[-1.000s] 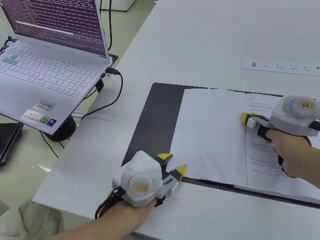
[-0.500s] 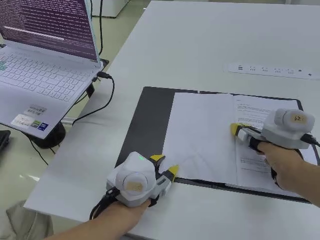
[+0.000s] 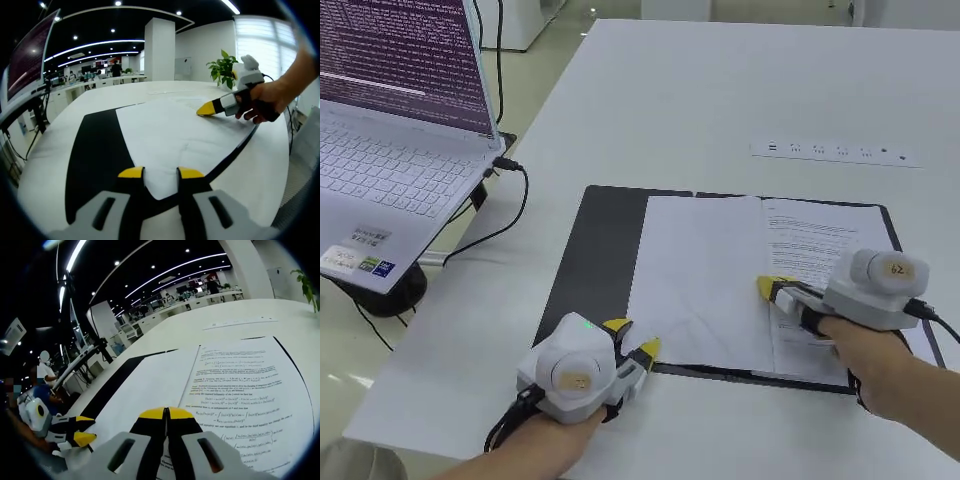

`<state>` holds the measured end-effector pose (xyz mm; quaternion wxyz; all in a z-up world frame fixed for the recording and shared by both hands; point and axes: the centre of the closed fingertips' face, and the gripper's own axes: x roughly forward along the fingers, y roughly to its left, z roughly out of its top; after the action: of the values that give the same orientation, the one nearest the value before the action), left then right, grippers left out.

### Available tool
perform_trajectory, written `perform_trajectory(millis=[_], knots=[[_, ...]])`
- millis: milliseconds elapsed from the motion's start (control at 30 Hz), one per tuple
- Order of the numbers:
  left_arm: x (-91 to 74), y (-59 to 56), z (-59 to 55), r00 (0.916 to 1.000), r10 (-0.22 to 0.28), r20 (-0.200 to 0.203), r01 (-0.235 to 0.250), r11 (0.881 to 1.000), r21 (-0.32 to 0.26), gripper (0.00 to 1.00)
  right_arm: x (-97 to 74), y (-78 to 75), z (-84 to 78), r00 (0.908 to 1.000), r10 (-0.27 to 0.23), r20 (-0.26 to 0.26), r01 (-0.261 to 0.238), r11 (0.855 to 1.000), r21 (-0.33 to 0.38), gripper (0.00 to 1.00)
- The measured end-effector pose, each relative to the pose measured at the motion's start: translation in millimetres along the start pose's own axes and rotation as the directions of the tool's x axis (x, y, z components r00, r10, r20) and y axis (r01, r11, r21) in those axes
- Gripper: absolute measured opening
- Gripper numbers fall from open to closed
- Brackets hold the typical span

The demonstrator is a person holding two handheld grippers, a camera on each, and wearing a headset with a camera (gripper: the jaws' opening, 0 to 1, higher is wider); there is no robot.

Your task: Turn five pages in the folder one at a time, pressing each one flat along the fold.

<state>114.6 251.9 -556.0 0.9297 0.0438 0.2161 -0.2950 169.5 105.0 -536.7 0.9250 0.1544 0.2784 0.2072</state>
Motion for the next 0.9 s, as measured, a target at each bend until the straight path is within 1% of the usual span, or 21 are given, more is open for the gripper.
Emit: perform_trajectory(millis=[100, 267, 467, 633, 900], knots=[[0.1, 0.1, -0.1, 1.0, 0.0, 0.0, 0.0, 1.0, 0.0, 0.24, -1.1, -0.4, -2.0, 1.0, 0.009, -0.003, -0.009, 1.0, -0.007, 0.0], [0.1, 0.1, -0.2, 1.0, 0.0, 0.0, 0.0, 1.0, -0.001, 0.24, -6.6, 4.7, -13.5, 0.9993, 0.027, -0.025, -0.027, 0.999, -0.022, 0.0], [-0.1, -0.1, -0.4, 1.0, 0.0, -0.004, 0.0, 1.0, 0.001, 0.24, -18.7, 9.7, -29.5, 0.998, 0.046, -0.043, -0.046, 0.999, -0.013, 0.0], [-0.2, -0.1, -0.5, 1.0, 0.0, -0.006, 0.0, 1.0, 0.001, 0.24, -29.1, 15.7, -38.0, 0.9969, 0.056, -0.054, -0.057, 0.998, -0.009, 0.0], [-0.3, -0.4, -0.4, 1.0, 0.0, -0.01, 0.0, 1.0, 0.003, 0.24, -50.5, 25.4, -56.2, 0.995, 0.074, -0.068, -0.073, 0.997, 0.016, 0.0]])
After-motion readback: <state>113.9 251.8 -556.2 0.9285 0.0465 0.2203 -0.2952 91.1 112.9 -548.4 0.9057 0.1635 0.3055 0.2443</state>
